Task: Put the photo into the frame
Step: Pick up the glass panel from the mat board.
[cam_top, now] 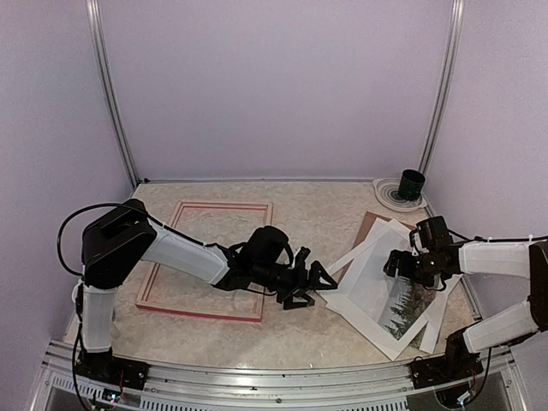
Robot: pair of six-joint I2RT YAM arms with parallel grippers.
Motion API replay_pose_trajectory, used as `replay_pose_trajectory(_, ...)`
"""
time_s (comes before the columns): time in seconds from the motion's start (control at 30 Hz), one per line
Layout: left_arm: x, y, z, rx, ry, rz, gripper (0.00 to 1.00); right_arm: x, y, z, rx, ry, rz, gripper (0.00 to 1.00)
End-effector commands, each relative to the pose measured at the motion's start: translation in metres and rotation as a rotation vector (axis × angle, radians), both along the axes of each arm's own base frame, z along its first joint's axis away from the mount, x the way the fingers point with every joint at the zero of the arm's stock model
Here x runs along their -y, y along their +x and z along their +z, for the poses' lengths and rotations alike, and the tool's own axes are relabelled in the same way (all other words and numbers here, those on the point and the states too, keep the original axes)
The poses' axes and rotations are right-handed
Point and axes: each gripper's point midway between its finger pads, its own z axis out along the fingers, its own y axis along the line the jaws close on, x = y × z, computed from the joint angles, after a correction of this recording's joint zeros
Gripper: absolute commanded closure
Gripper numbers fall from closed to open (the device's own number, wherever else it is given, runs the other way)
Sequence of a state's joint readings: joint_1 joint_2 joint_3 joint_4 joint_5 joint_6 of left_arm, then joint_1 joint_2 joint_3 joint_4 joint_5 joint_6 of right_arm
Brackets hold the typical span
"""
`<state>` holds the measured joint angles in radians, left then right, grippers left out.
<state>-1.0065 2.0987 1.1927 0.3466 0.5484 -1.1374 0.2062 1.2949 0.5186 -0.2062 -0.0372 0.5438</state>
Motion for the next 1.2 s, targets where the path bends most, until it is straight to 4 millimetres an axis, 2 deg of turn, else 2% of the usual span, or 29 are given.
replay_pose_trajectory(0.0,0.004,-0.003,-0.002,-0.019,-0.035,-0.019,0.01,0.006,-0.027,-0.027,-0.123,-0.005,-0.013,0.01)
replay_pose_trajectory(0.1,0.006,-0.004,-0.003,-0.029,-0.046,-0.026,0.08,0.006,-0.028,-0.027,-0.125,-0.003,-0.012,0.01)
replay_pose_trajectory(0.27,0.007,-0.006,-0.008,-0.047,-0.054,-0.028,0.33,0.006,-0.027,-0.026,-0.121,-0.002,-0.01,0.01)
replay_pose_trajectory(0.47,0.003,-0.004,-0.012,-0.048,-0.038,-0.014,0.47,0.005,-0.027,-0.025,-0.117,0.0,-0.009,0.01)
replay_pose_trajectory(0.6,0.003,-0.004,-0.012,-0.046,-0.038,-0.013,0.64,0.005,-0.026,-0.023,-0.111,0.003,-0.006,0.01)
replay_pose_trajectory(1.0,0.002,-0.006,-0.013,-0.058,-0.048,-0.011,0.92,0.003,-0.024,-0.016,-0.088,0.014,0.002,0.01)
replay_pose_trajectory(1.17,0.002,-0.005,-0.01,-0.051,-0.058,-0.007,0.96,0.001,-0.021,-0.006,-0.057,0.022,0.005,0.01)
